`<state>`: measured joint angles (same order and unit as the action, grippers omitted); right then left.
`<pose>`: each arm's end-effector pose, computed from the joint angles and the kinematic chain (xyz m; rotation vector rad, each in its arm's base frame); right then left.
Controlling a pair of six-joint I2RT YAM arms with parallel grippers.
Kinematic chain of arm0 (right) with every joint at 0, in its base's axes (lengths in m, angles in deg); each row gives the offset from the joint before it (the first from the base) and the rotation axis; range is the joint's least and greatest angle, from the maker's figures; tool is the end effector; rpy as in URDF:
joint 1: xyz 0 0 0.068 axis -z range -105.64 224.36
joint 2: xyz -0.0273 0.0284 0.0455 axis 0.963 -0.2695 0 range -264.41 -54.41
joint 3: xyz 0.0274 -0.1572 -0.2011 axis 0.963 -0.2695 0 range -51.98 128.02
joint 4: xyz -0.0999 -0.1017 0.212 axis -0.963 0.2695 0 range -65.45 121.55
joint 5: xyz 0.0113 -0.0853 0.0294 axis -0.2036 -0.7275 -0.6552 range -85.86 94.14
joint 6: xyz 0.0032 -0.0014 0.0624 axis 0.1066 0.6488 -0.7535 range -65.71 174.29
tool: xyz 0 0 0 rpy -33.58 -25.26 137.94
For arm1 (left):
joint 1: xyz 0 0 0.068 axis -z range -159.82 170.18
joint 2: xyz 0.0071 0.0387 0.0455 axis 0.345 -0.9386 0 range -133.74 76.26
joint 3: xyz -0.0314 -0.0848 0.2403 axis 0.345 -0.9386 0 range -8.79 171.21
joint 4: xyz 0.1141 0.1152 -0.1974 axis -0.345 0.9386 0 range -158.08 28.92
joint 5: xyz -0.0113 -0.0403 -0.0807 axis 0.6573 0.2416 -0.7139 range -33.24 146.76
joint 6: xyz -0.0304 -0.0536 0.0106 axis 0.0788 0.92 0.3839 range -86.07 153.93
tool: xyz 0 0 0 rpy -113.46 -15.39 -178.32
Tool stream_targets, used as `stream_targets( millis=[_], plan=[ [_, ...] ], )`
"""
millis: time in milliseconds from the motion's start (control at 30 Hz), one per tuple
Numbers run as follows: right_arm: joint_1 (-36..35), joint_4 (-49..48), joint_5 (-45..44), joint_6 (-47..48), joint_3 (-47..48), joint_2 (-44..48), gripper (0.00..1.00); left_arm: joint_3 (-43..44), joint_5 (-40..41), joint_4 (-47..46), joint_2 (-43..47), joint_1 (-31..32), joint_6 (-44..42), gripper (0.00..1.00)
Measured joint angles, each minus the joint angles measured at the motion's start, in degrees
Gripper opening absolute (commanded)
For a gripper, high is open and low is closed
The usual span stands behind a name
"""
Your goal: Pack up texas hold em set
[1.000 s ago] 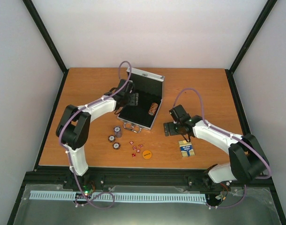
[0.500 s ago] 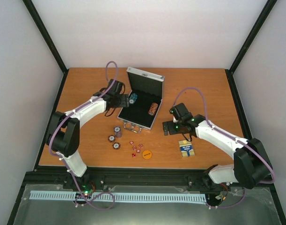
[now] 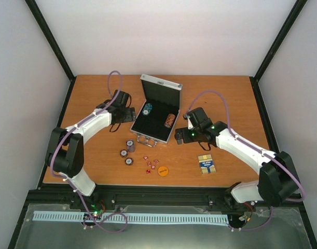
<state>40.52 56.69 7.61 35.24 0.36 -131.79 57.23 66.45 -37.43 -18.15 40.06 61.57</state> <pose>0.2254 0.1548 0.2061 -0.3611 2.5995 0.4154 0.3222 -0.1080 0.1957 -0.2350 2.5696 -0.0877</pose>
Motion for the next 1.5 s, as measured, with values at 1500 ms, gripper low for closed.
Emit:
stream_targets(
  millis=[1500],
  plan=[
    [0.00,-1.88,-2.82,0.96,2.58,-2.60,1.00,4.31,-2.01,-21.73,-20.52,0.11,-4.52,1.00]
  ],
)
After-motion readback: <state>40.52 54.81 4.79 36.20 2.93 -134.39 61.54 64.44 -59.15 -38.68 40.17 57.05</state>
